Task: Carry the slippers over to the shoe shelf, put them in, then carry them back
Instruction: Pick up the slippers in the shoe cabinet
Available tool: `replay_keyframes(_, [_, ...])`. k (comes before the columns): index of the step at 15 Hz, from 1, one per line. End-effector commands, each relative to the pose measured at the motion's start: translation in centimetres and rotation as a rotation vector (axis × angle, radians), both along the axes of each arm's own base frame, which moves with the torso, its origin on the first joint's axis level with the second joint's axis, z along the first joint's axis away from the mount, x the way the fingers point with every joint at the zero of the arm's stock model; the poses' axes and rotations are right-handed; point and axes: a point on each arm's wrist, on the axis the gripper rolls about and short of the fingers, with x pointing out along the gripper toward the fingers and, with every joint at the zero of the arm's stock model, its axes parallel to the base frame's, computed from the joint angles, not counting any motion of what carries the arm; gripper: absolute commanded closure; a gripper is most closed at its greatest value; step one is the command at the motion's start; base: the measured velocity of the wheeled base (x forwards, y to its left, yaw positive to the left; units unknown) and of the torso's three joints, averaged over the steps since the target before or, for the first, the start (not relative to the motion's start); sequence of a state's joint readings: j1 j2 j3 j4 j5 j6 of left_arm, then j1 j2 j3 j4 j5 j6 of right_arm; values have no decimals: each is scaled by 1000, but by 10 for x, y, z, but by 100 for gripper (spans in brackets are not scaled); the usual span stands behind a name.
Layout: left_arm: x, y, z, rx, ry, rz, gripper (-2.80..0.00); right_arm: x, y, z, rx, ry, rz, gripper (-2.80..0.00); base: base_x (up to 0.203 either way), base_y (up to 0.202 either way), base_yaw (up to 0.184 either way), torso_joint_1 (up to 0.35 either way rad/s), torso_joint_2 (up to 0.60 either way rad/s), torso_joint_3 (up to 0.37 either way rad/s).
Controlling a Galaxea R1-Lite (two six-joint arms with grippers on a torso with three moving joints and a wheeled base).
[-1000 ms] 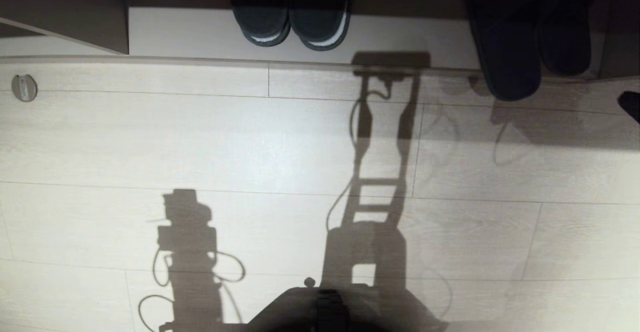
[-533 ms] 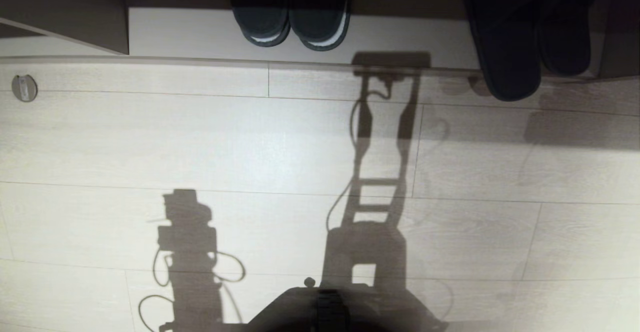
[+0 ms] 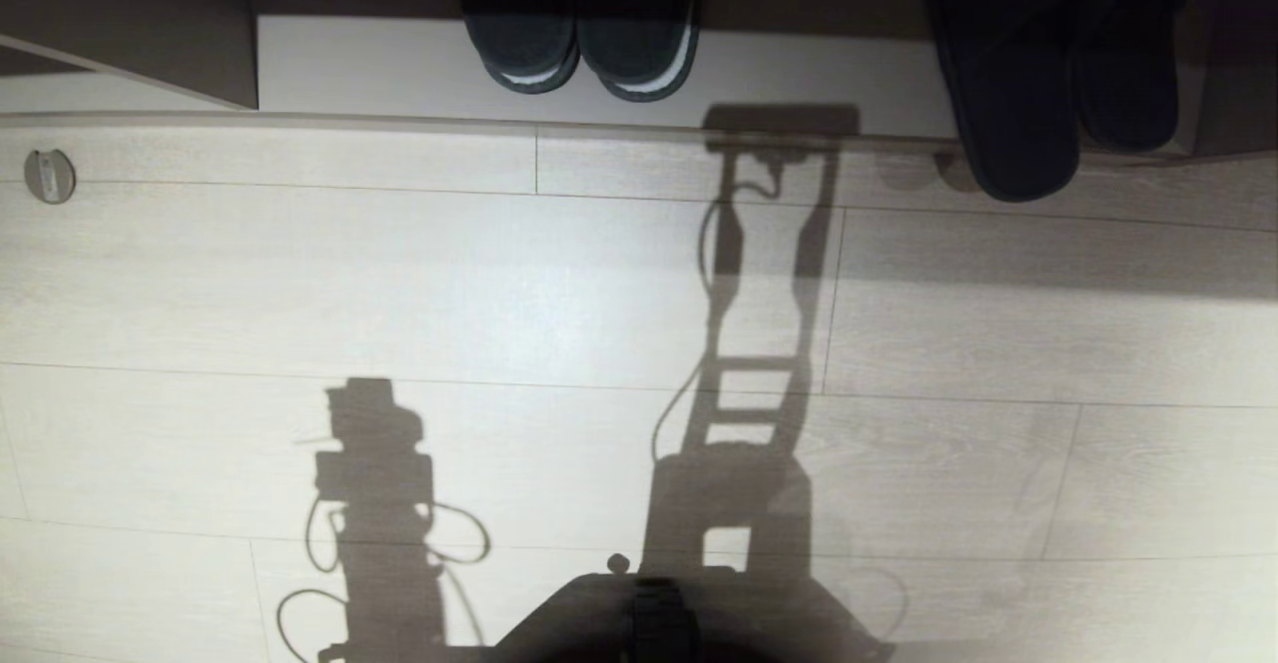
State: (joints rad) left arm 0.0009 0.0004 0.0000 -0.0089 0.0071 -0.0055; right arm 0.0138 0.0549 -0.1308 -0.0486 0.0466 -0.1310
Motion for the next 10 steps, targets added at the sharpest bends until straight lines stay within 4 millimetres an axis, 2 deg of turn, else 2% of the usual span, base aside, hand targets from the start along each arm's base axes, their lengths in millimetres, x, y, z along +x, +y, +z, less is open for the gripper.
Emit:
replay_keyframes(1, [0, 0, 0, -1, -1, 1, 0, 5, 0, -31, -1, 35, -7, 0, 0, 0, 0, 0, 0, 0])
replay_keyframes(4, [0, 0, 0, -2, -1, 1, 0, 7, -1, -41, 41, 118, -30, 0, 0, 0, 0, 0, 0, 0])
replay_keyframes(10, [0, 0, 0, -2, -1, 1, 0, 7, -1, -42, 45, 125, -33, 0, 0, 0, 0, 0, 0, 0])
